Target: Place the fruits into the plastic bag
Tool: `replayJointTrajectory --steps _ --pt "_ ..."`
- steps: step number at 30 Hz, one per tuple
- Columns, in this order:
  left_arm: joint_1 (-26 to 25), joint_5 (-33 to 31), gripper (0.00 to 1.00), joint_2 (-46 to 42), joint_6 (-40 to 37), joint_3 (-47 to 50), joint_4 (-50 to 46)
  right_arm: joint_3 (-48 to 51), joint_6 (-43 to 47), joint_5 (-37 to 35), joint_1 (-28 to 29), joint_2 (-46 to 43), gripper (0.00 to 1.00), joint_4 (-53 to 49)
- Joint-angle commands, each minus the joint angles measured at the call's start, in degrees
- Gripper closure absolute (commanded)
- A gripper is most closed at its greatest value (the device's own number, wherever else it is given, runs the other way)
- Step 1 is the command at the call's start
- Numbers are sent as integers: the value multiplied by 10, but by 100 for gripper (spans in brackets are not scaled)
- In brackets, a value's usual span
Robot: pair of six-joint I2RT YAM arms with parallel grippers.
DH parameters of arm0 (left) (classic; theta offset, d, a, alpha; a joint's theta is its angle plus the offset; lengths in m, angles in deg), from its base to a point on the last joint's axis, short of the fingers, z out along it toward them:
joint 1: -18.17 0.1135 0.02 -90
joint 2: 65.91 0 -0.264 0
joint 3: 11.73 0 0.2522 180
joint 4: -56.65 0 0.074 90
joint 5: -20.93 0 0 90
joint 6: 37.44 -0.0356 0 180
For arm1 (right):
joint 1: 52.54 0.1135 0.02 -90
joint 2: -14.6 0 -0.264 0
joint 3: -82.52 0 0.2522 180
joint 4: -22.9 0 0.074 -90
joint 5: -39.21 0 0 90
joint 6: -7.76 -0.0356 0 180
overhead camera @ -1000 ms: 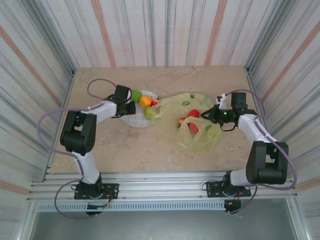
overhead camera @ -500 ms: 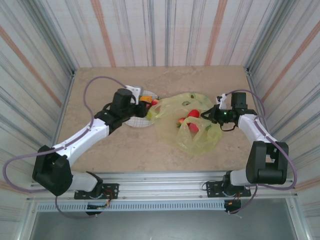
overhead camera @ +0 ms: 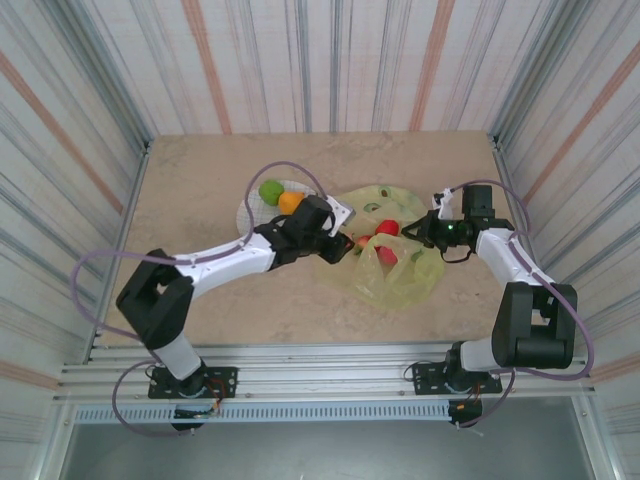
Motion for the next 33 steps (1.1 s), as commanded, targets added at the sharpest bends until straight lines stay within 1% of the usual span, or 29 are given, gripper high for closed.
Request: replayJointTrajectory --steps 1,3,8,13,16,22,24,27,30,33 --pt "2 -11 53 39 -29 -50 -25 -14 14 0 -1 6 100 -8" --pt "2 -20 53 67 -36 -72 -27 -12 14 0 -1 5 100 -7" --pt "3 -83 53 126 -29 -135 -31 -10 11 1 -1 3 100 -2" --pt "10 -120 50 188 -18 -195 -30 -11 12 2 -1 3 100 -3" --pt "11 -119 49 219 -12 -226 -23 -12 16 -1 -1 2 100 -6" --pt "12 -87 47 270 10 -273 -8 -11 17 -2 -1 4 100 -6" --pt "12 -74 47 275 16 -280 -4 -11 17 -3 -1 6 100 -6" --pt "12 -73 46 263 17 -274 -5 -10 19 -3 -1 3 100 -7" --pt "14 -69 45 232 16 -247 -4 -10 21 -6 -1 3 100 -8" --pt "16 -48 42 187 16 -213 -3 -10 22 -8 -1 3 100 -8"
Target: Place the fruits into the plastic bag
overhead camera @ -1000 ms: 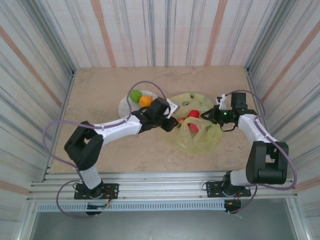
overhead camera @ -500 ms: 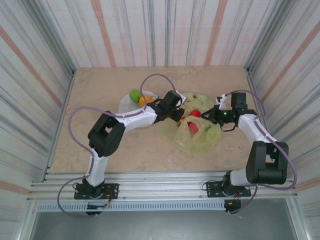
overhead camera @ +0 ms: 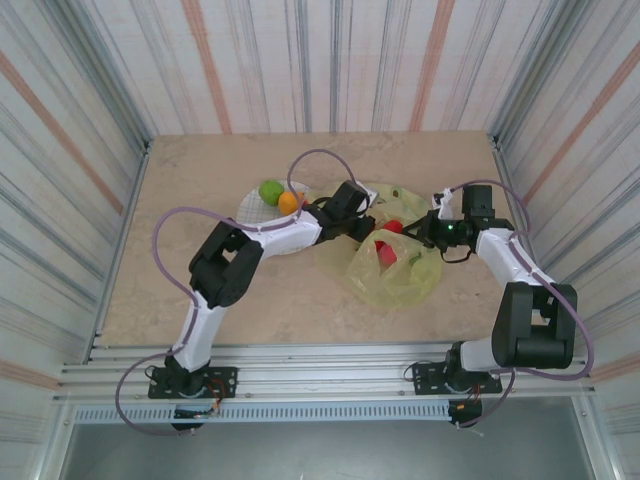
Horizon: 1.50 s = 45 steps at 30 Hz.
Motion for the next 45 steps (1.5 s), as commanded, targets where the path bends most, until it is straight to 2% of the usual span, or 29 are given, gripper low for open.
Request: replayJointTrajectory --steps 1,12,18,21,25,27,31,45 --pt "5 30 41 -78 8 35 0 -10 20 -8 -1 4 100 -8" --pt "10 151 33 -242 -21 149 -2 -20 34 -28 0 2 100 -29" --pt "41 233 29 -339 -6 212 30 -28 48 -56 2 -5 100 -47" --pt "75 223 28 -399 33 273 67 -27 49 -57 5 -3 100 -48" --pt "139 129 25 -447 112 349 60 -27 50 -59 9 0 100 -46" --pt "183 132 24 -442 151 374 51 -28 49 -58 10 2 100 -45" --pt "245 193 24 -394 177 391 52 -33 49 -58 12 3 100 -48" --pt "257 220 25 -242 178 315 70 -35 51 -61 12 3 100 -53"
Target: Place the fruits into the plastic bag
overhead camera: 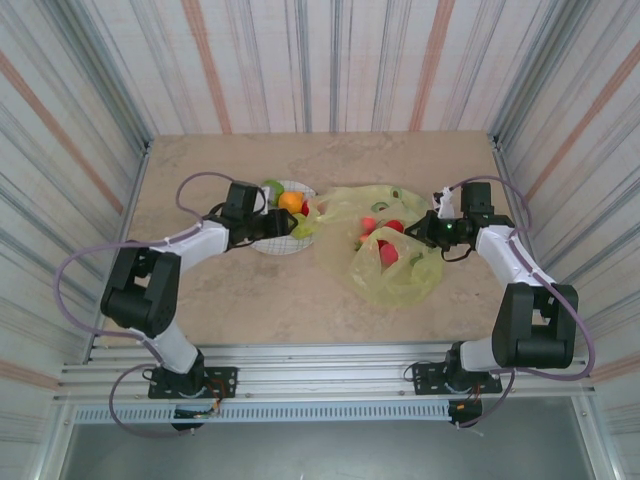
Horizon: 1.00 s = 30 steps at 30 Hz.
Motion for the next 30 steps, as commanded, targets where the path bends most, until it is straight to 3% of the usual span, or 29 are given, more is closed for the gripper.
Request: replayJointTrajectory --steps 1,20,30 --pt "2 24 25 25 13 -27 14 -15 19 -4 4 4 100 -14" --pt "-20 35 23 130 22 -82 33 -4 21 -6 5 5 100 -10" --pt "-26 20 38 113 21 -63 37 -3 21 -5 6 3 100 -10"
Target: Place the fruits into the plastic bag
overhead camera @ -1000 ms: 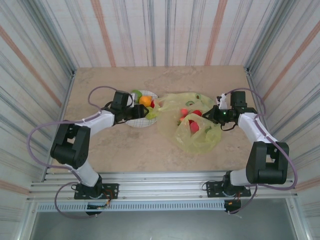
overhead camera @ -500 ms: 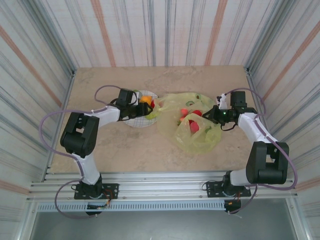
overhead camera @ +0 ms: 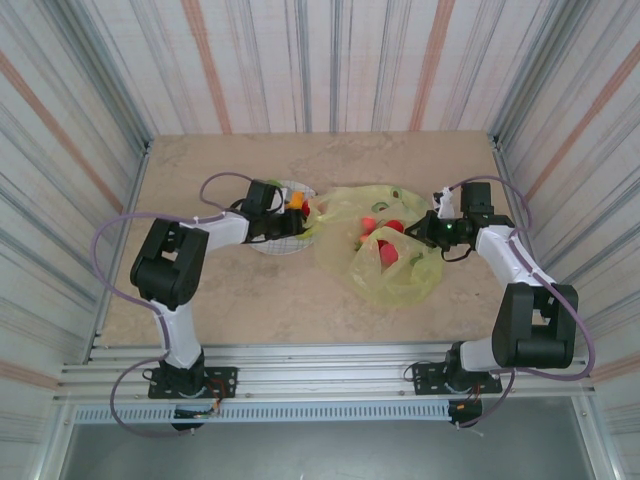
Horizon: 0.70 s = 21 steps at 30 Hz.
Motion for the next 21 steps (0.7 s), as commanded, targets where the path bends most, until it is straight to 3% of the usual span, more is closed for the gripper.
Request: replayJointTrajectory --steps 1,6,11,15,21 --pt "-2 -12 39 -21 -1 11 5 -3 19 -3 5 4 100 -11" --pt "0 -38 41 -94 -9 60 -10 -2 19 -4 4 2 100 -11" --pt "6 -109 45 -224 -21 134 -45 -3 19 -3 5 3 100 -11" --pt "1 -117 47 -336 -45 180 -56 -4 19 -3 6 4 100 -10" --pt "-91 -111 47 -420 -120 189 -41 -5 18 -5 10 5 100 -7"
